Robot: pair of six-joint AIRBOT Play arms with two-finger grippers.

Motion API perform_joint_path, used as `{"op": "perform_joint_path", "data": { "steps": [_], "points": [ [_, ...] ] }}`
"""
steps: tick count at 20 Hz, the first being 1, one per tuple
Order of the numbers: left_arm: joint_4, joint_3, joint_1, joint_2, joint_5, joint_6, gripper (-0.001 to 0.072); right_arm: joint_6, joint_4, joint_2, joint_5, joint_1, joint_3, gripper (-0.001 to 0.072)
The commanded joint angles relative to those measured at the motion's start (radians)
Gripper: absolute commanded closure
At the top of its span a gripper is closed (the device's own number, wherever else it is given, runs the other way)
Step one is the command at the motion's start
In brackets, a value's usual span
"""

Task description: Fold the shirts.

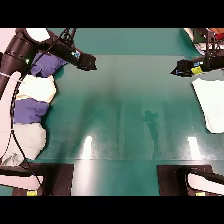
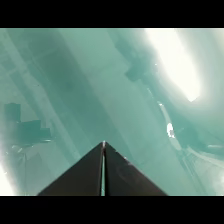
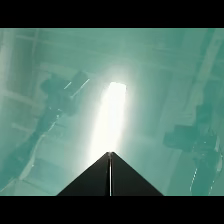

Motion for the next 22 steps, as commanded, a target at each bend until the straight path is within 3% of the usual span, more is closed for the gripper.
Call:
{"op": "perform_joint_path", "data": {
  "steps": [1, 14, 16, 18, 22],
  "points": [
    [0.000, 0.000, 0.000, 0.000, 0.000, 0.000, 0.0685, 0.000, 0.000, -0.001, 0.002, 0.000, 0.001, 0.0695],
    [-0.061, 0.000, 0.000, 0.000, 0.008, -0.010, 0.0685, 0.000, 0.000, -0.001, 0.002, 0.000, 0.000, 0.0695],
    [-0.050, 0.000, 0.000, -0.002, 0.064, 0.001, 0.0681, 0.000, 0.001, -0.001, 0.002, 0.000, 0.000, 0.0695],
    [0.082, 0.001, 0.003, -0.002, 0.129, 0.001, 0.0665, 0.001, 0.001, -0.001, 0.002, 0.000, 0.000, 0.0695],
    [0.602, 0.001, 0.011, -0.002, 0.216, -0.067, 0.0664, 0.001, 0.002, -0.001, 0.002, 0.000, 0.000, 0.0695]
  ]
}}
